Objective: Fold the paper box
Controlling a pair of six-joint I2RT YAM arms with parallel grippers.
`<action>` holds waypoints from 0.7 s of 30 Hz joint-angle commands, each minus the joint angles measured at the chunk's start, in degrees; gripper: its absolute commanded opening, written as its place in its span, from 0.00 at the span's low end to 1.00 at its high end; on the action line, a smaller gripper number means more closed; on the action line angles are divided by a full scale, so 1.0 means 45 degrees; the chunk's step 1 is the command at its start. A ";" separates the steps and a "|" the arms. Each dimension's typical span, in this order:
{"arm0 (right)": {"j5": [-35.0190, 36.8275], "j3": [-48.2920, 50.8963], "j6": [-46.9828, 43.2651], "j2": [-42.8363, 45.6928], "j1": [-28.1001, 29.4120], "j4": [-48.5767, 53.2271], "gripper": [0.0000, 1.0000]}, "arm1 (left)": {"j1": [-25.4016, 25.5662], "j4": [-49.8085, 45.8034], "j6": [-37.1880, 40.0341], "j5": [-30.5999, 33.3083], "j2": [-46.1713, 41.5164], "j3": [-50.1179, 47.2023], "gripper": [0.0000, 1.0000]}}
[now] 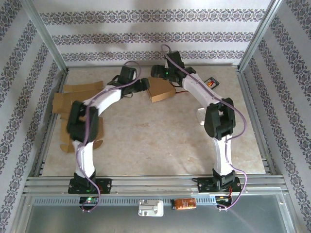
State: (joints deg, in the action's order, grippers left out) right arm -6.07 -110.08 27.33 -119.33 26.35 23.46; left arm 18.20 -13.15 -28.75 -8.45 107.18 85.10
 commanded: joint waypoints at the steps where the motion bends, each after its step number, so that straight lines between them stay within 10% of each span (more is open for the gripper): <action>1: -0.1093 0.0514 0.0042 0.0509 0.1464 -0.0275 0.91 | -0.0282 -0.1590 0.0704 0.2143 -0.4391 -0.2310 0.89; 10: -0.0539 -0.4400 0.2357 -0.4174 0.3798 -0.0135 0.91 | -0.0723 -0.4743 -0.1414 0.4534 -1.1771 -0.7210 0.85; 21: -0.0317 -1.0823 0.3787 -1.0256 0.4357 -0.0815 0.85 | -0.0743 -0.5873 -0.1950 0.4659 -1.4119 -0.8428 0.83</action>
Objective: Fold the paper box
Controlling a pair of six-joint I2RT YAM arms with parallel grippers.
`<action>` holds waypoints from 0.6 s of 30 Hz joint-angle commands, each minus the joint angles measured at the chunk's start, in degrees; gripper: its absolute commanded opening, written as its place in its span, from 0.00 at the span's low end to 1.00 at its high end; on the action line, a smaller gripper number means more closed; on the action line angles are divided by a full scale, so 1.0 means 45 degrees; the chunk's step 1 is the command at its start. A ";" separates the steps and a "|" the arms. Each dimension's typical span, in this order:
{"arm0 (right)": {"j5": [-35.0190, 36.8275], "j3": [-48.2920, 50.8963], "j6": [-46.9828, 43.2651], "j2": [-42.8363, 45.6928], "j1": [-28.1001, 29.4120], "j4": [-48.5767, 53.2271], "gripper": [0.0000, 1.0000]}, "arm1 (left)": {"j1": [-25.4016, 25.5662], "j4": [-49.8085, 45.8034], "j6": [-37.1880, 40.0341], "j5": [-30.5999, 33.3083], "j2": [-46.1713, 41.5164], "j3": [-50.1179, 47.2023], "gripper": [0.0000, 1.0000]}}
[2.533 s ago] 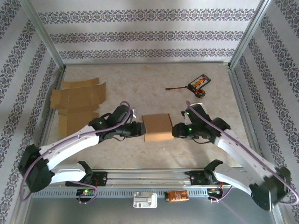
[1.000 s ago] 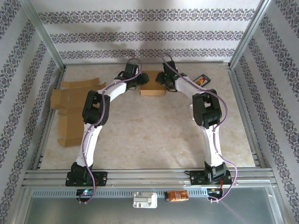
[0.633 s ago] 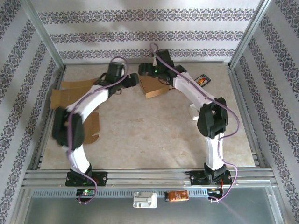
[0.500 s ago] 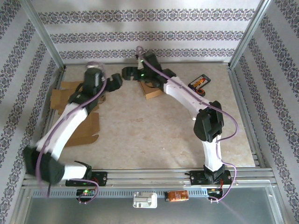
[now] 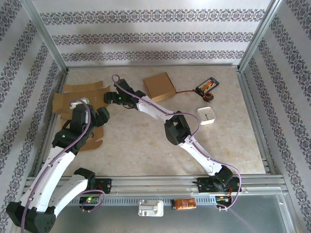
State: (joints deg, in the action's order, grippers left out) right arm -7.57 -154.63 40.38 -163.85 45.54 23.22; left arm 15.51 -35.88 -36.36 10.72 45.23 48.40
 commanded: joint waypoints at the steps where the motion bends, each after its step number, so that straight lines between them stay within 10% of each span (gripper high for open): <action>1: 0.0028 -0.1032 0.1240 -0.0622 0.0124 -0.0890 0.81 | -0.0155 -0.0978 -0.0250 0.0546 -0.0466 -0.0325 0.83; 14: -0.0222 -0.1557 0.2857 -0.2319 0.0544 -0.2643 0.40 | -0.0166 -0.1231 -0.0177 0.0772 -0.1106 -0.0543 0.82; 18: -0.0869 -0.1479 0.2649 -0.1947 0.0402 -0.2646 0.00 | -0.0165 -0.1019 -0.0265 0.0517 -0.1016 -0.0614 0.82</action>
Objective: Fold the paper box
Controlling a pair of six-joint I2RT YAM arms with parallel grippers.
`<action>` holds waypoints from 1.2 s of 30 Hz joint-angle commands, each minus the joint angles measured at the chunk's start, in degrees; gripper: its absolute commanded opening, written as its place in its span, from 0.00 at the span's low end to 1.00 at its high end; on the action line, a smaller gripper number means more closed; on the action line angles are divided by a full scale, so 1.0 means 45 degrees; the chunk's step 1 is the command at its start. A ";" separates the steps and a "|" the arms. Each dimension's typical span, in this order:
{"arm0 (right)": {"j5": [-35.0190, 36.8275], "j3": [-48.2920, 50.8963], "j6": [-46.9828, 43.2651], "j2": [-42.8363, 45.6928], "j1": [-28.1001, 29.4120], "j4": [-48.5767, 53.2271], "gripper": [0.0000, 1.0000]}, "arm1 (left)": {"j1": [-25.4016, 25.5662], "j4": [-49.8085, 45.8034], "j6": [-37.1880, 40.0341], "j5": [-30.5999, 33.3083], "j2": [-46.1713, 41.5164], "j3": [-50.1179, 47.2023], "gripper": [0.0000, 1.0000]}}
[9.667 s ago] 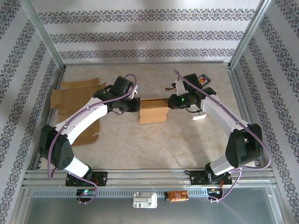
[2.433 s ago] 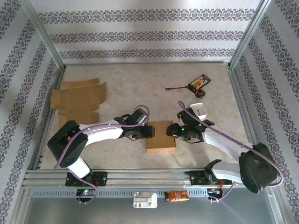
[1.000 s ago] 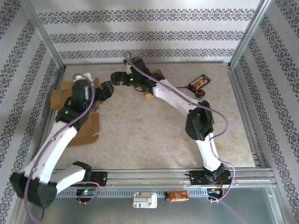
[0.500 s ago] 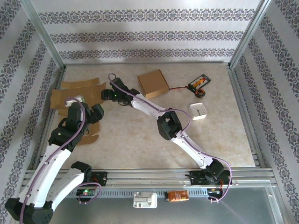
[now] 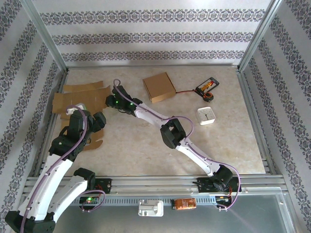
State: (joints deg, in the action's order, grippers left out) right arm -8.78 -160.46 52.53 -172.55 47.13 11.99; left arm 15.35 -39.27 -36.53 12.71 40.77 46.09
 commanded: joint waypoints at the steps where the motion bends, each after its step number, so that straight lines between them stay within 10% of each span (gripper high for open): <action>1: -0.1016 -0.0049 -0.0188 0.0324 -0.0046 -0.0040 0.00 | -0.0159 -0.0144 -0.0269 -0.0024 0.0082 -0.0061 0.82; 16: -0.2497 1.7388 -0.6312 1.4956 -0.3136 -0.3249 0.00 | -0.2319 0.1291 0.2179 -0.4084 0.3309 0.1860 0.82; 28: -0.4475 2.1731 -0.7133 1.7616 -0.5970 -0.4197 0.00 | -0.3373 0.5525 0.3297 -1.0269 0.9517 0.2788 0.83; 36: -0.4221 2.2419 -0.6856 1.7751 -0.6594 -0.4311 0.00 | -0.3373 0.5543 0.3295 -0.9555 1.3664 0.4996 0.76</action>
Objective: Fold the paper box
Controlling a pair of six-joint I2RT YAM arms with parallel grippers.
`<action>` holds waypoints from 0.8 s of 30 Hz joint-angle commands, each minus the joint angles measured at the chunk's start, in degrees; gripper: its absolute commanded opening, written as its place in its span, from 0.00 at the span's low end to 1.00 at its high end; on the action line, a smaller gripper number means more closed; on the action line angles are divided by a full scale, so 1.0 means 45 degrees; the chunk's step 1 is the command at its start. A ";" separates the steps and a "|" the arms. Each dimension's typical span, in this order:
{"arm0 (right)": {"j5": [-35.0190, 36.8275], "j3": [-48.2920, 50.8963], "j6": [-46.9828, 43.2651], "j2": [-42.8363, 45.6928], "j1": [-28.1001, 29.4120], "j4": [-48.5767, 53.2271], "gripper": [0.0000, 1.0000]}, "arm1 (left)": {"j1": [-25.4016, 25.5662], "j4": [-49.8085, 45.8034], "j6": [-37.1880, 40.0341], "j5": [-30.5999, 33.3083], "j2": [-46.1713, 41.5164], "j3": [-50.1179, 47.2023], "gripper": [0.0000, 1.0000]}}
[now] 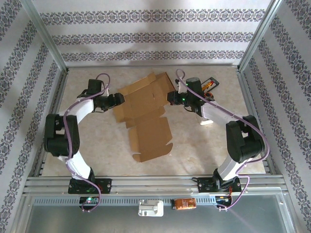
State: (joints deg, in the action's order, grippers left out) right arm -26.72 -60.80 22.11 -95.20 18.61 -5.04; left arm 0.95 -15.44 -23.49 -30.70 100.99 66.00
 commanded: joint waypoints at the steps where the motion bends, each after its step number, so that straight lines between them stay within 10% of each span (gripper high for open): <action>1: -0.0277 0.0304 -0.0105 0.0569 -0.0334 -0.0521 0.00 | -0.0153 0.0119 0.0475 0.0527 0.0395 0.0554 0.75; 13: -0.0662 0.0143 -0.0013 0.0004 -0.0605 -0.0730 0.00 | -0.0138 0.0514 0.0671 -0.1362 0.2660 0.1050 0.68; 19: -0.0742 0.0229 0.0078 -0.0068 -0.0581 -0.0909 0.00 | -0.0133 0.1505 0.0420 -0.2148 0.2955 0.0995 0.33; 22: -0.0455 0.0364 -0.0074 0.0594 -0.0663 -0.0811 0.20 | -0.0124 0.2868 0.0551 -0.3021 0.2568 0.0594 0.00; 24: 0.0244 0.0335 -0.0562 0.1479 -0.0785 -0.0238 0.41 | -0.0085 0.3537 0.0932 -0.3303 0.2113 0.0337 0.00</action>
State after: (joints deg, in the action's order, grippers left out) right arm -27.90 -59.46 22.15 -94.00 16.19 -6.37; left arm 0.34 -6.76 -21.21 -41.17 113.45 69.17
